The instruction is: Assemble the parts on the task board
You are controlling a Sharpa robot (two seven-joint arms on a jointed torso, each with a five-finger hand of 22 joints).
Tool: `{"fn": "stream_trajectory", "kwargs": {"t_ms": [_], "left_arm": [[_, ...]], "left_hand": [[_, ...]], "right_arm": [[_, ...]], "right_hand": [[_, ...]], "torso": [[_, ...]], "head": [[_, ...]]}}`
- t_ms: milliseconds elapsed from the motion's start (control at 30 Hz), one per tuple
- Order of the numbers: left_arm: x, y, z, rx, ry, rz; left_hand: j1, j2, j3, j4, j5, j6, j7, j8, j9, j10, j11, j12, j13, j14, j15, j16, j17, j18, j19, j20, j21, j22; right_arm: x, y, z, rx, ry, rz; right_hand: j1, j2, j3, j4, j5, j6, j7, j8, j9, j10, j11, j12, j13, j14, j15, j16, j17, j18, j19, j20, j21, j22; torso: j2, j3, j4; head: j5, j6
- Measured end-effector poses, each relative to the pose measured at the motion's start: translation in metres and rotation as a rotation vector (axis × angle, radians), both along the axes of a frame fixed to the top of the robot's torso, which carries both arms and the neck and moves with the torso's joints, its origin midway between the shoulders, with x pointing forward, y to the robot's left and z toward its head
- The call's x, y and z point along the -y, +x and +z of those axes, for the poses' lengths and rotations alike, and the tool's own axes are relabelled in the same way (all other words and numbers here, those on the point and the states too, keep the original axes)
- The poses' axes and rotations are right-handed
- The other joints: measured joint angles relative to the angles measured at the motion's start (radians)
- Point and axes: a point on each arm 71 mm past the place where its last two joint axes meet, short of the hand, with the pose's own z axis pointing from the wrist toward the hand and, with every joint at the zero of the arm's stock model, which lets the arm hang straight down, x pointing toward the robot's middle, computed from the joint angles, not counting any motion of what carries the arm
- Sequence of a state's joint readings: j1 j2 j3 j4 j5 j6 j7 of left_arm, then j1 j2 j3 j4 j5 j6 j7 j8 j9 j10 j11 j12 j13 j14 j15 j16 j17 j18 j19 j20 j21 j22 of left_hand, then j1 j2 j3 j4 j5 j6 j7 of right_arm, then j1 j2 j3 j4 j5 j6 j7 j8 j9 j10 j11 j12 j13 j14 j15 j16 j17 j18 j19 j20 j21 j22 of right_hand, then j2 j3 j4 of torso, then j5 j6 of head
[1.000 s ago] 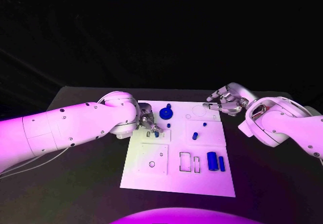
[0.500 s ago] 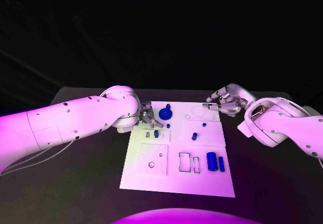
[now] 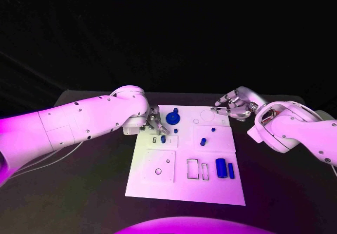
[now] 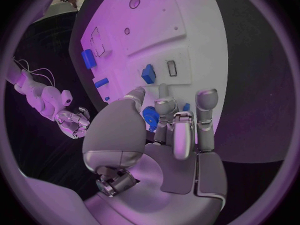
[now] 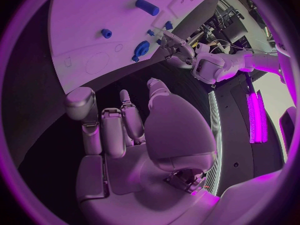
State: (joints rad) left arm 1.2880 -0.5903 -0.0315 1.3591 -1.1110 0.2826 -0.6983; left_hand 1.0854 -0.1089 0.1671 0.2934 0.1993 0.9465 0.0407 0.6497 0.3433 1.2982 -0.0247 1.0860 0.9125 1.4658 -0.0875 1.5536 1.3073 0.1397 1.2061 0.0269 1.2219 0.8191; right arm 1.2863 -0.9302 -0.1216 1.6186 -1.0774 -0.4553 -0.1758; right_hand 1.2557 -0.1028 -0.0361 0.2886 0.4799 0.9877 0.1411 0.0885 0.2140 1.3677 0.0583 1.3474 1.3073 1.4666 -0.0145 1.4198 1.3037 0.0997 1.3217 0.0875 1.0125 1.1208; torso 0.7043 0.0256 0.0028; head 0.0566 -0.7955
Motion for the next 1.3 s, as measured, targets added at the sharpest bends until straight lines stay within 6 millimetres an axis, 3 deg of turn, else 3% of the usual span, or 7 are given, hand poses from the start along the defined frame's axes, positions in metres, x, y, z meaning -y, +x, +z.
{"fn": "stream_trajectory", "kwargs": {"t_ms": [767, 967, 1300], "left_arm": [[0.0052, -0.0015, -0.0036, -0.061, 0.013, -0.034], [0.0044, -0.001, -0.0038, -0.062, 0.013, -0.031], [0.0024, 0.0002, -0.0045, -0.072, 0.004, -0.02]], "left_hand": [[0.014, 0.014, 0.011, -0.002, 0.0, 0.004, 0.004, -0.004, -0.01, 0.0, 0.0, 0.0, 0.0, 0.0, 0.0, 0.0, 0.001, 0.0, 0.0, 0.0, 0.0, 0.0], [0.052, 0.042, 0.048, -0.006, 0.0, 0.004, 0.004, -0.012, -0.021, 0.0, 0.0, 0.0, -0.004, 0.0, 0.0, 0.0, 0.001, 0.0, 0.0, 0.0, 0.0, 0.0], [0.153, 0.028, 0.143, -0.026, 0.0, 0.009, -0.002, -0.015, -0.03, -0.004, -0.004, -0.004, -0.007, 0.0, 0.0, 0.0, 0.001, 0.0, 0.0, 0.0, 0.0, 0.005]], "right_arm": [[-0.001, 0.0001, -0.0006, -0.003, 0.0, 0.002], [-0.0011, 0.0002, -0.0007, -0.003, 0.0, 0.003], [-0.0006, 0.0007, -0.0009, -0.004, -0.001, 0.001]], "right_hand": [[0.0, 0.0, 0.0, 0.0, 0.0, 0.0, 0.0, 0.0, 0.0, 0.0, 0.0, 0.0, 0.0, 0.0, 0.0, 0.0, 0.0, 0.0, 0.0, 0.0, 0.0, 0.0], [-0.004, 0.004, -0.003, -0.003, 0.0, 0.0, 0.0, 0.0, 0.0, 0.0, 0.0, 0.0, 0.0, 0.0, 0.0, 0.0, 0.0, 0.0, 0.0, 0.0, 0.0, 0.0], [-0.004, 0.004, -0.003, -0.003, 0.004, 0.0, 0.0, 0.0, 0.001, 0.0, 0.0, 0.0, 0.001, 0.0, 0.0, 0.0, 0.0, 0.0, 0.0, 0.0, 0.0, 0.0]], "torso": [[0.0, -0.0003, 0.0], [0.0, -0.0002, 0.0], [-0.001, -0.0002, 0.0]], "head": [[-0.001, -0.002], [-0.001, -0.003], [-0.001, -0.004]]}}
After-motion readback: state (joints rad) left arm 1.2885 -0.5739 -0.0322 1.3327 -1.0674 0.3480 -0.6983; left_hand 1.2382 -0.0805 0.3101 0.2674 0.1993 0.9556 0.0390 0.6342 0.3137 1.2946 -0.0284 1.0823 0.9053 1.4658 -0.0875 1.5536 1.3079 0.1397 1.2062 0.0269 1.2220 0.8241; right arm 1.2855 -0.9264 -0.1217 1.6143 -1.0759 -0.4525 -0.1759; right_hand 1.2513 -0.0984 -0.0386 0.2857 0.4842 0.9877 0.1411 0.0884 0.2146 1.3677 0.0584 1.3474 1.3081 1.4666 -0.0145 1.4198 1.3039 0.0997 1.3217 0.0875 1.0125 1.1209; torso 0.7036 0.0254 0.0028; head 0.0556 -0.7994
